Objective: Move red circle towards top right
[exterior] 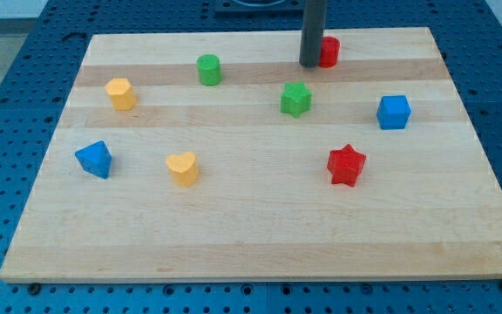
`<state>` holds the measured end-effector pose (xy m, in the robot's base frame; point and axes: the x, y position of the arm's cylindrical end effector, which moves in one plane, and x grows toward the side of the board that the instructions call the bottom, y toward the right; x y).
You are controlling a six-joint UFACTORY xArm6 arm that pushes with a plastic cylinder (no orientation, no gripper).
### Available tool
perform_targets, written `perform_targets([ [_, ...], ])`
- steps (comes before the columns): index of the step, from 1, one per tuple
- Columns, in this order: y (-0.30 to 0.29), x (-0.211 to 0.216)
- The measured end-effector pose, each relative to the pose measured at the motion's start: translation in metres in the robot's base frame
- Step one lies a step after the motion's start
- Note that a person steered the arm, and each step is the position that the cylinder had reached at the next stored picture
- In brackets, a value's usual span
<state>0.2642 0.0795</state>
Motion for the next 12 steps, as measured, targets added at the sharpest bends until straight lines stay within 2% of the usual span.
perform_targets([
  [1,0.030,-0.004],
  [3,-0.003,-0.018],
  [5,0.050,-0.027],
  [7,0.041,0.013],
  [8,0.046,0.020],
  [10,0.083,-0.023],
  [11,0.074,-0.013],
  [12,0.018,-0.009],
])
